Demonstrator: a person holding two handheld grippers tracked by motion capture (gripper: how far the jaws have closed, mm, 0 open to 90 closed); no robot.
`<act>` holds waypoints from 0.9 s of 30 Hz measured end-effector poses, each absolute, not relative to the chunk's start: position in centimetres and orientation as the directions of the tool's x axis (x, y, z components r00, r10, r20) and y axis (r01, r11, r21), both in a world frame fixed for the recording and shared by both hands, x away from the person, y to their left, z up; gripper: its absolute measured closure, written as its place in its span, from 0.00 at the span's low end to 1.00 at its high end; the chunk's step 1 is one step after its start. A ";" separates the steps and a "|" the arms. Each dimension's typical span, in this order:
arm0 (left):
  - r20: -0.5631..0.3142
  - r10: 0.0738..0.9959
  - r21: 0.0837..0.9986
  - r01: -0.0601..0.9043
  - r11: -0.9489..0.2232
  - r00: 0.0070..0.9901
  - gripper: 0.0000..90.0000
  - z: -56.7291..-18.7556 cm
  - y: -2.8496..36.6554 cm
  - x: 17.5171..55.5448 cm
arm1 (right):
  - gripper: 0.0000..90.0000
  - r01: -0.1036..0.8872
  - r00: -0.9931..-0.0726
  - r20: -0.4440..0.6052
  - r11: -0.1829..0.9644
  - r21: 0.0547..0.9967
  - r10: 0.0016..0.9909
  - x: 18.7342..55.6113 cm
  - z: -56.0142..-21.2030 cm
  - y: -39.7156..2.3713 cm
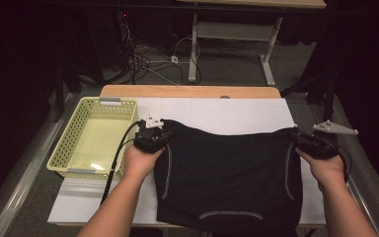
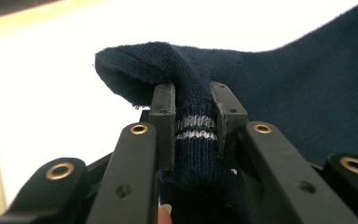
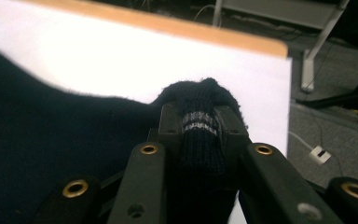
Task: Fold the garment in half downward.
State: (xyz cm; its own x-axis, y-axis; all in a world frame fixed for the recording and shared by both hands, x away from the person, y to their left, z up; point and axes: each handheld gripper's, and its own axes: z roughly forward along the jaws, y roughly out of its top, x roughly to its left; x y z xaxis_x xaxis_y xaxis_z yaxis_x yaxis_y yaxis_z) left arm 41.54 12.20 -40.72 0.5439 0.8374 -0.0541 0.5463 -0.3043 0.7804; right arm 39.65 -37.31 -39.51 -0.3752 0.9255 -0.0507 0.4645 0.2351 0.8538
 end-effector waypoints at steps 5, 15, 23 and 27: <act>-0.051 0.870 0.797 0.545 -0.261 0.491 0.71 -38.1 12.4 44.6 | 0.71 0.458 -0.350 -0.024 0.193 0.868 0.936 43.0 -37.1 -37.2; -0.086 0.772 0.763 0.540 -0.356 0.630 0.47 -42.2 11.4 38.5 | 0.59 0.498 -0.386 -0.027 0.233 0.835 0.922 38.8 -40.2 -37.5; -0.076 0.743 0.752 0.528 -0.396 0.665 0.48 -45.6 14.0 31.1 | 0.57 0.546 -0.433 -0.001 0.263 0.795 0.901 30.8 -44.7 -37.3; -0.116 0.756 0.661 0.618 -0.425 0.644 0.51 -47.7 14.9 30.5 | 0.52 0.610 -0.399 0.042 0.232 0.758 0.916 29.5 -46.5 -38.1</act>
